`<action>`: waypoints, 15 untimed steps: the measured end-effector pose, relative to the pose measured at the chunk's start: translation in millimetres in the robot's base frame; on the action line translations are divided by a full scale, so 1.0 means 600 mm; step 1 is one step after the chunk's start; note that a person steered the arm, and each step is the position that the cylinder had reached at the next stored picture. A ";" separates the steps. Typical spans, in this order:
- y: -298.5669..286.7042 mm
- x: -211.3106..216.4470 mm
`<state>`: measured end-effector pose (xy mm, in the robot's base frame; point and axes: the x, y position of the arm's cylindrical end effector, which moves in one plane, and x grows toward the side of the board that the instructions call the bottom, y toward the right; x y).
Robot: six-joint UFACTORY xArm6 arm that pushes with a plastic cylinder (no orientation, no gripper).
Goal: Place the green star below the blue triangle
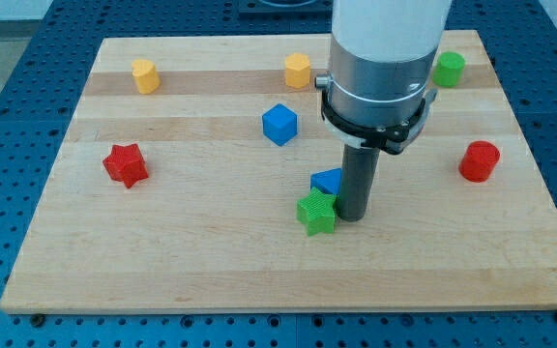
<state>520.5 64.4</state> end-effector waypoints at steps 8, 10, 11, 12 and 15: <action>-0.116 -0.012; -0.113 -0.012; -0.113 -0.021; -0.132 -0.095; -0.225 -0.093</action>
<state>465.0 -70.6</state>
